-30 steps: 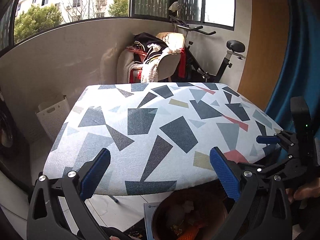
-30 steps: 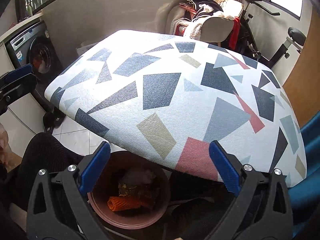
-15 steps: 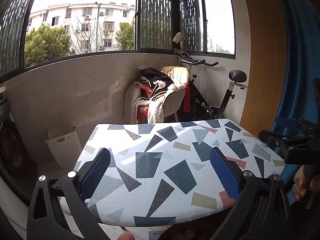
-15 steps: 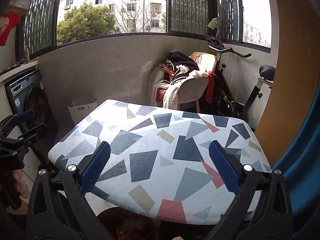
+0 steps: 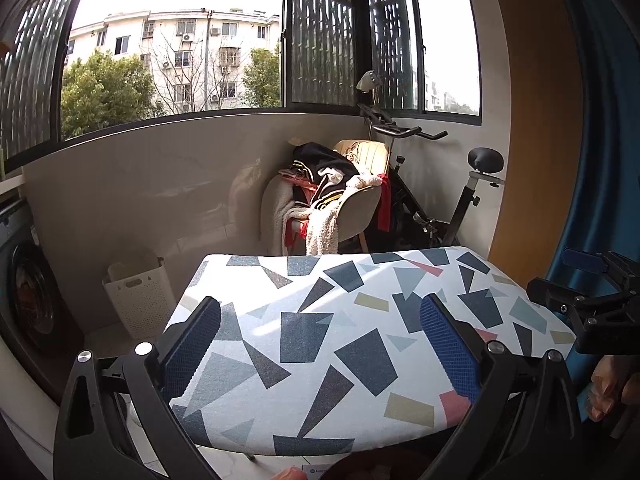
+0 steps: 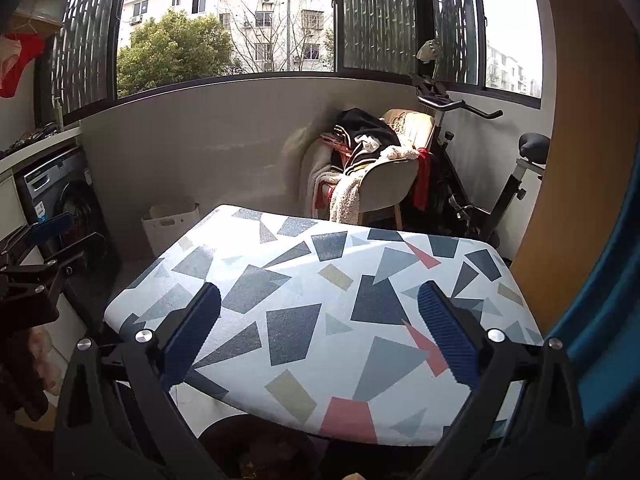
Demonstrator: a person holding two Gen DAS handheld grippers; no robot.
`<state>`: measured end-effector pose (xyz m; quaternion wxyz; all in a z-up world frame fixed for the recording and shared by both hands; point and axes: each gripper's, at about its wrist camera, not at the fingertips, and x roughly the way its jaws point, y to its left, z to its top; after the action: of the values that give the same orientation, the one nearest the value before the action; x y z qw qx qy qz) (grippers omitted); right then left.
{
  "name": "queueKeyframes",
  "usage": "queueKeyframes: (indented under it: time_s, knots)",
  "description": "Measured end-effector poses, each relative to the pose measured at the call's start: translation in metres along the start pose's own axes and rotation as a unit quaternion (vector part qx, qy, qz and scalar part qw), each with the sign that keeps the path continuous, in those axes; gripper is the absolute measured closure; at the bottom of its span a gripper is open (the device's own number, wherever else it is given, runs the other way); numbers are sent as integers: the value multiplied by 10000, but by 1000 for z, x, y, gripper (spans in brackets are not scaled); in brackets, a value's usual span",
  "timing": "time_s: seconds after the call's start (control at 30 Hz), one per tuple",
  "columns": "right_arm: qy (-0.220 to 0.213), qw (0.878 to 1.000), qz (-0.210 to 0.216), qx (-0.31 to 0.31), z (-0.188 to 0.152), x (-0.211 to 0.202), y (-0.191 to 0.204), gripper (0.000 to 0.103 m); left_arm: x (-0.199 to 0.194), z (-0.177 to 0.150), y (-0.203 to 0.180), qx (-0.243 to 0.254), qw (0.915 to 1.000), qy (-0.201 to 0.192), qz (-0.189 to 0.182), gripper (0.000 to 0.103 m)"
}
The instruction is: Collect trash
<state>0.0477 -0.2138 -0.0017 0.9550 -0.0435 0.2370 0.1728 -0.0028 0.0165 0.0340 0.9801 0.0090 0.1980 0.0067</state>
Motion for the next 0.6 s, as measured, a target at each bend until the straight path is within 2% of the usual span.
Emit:
queueKeyframes:
  time_s: [0.6]
  knots:
    - [78,10000,-22,-7,-3,0,3,6,9,-5,-1,64,9997,224,55,6]
